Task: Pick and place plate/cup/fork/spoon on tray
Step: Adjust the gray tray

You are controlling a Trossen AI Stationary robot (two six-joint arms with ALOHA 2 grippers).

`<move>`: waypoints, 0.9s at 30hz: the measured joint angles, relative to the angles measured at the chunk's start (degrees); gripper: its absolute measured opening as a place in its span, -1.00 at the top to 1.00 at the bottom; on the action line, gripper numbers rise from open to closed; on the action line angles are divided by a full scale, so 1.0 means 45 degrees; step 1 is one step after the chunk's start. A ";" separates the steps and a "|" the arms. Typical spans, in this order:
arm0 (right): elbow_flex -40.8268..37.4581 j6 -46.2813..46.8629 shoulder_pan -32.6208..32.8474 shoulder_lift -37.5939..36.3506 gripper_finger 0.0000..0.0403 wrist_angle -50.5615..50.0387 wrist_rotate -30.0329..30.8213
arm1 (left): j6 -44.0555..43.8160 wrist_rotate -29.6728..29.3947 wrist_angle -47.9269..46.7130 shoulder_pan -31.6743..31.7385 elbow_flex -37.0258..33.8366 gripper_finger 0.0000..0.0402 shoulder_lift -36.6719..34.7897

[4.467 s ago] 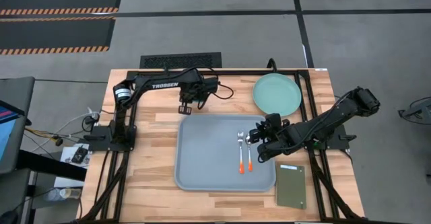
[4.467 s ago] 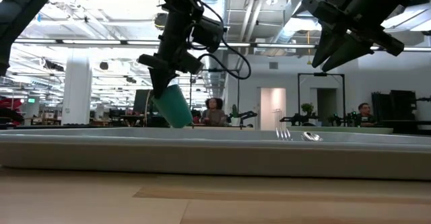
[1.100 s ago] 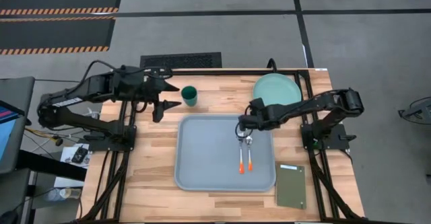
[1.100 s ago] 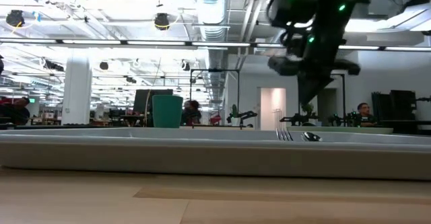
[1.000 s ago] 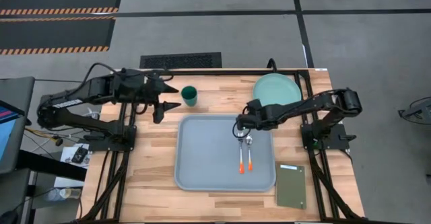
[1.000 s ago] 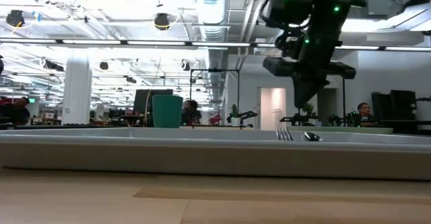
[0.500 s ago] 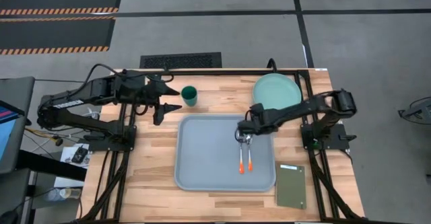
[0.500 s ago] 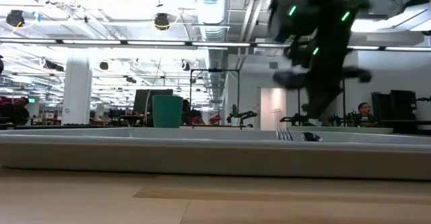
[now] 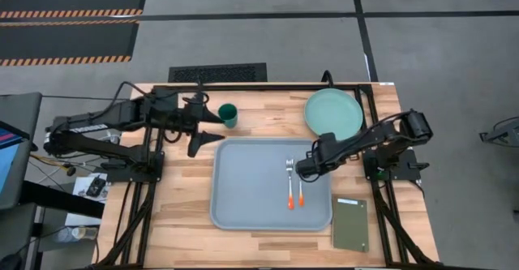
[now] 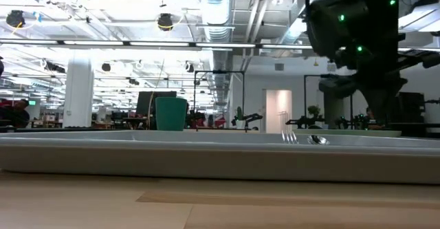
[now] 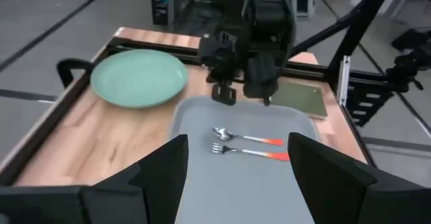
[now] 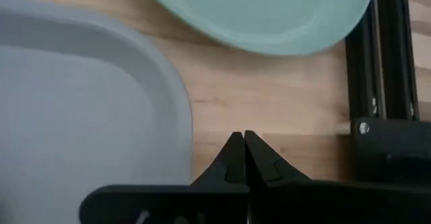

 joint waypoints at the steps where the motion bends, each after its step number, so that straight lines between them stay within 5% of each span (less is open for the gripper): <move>1: -0.0009 0.0010 0.0004 0.0126 0.99 0.0065 -0.0101 | -0.0095 0.0017 0.0276 0.0002 -0.0365 -0.21 -0.0077; 27: -0.0656 -0.2385 -0.0745 0.1636 0.99 0.3955 -0.0422 | -0.0970 -0.0163 -0.0187 0.0002 -0.1783 -0.21 -0.0563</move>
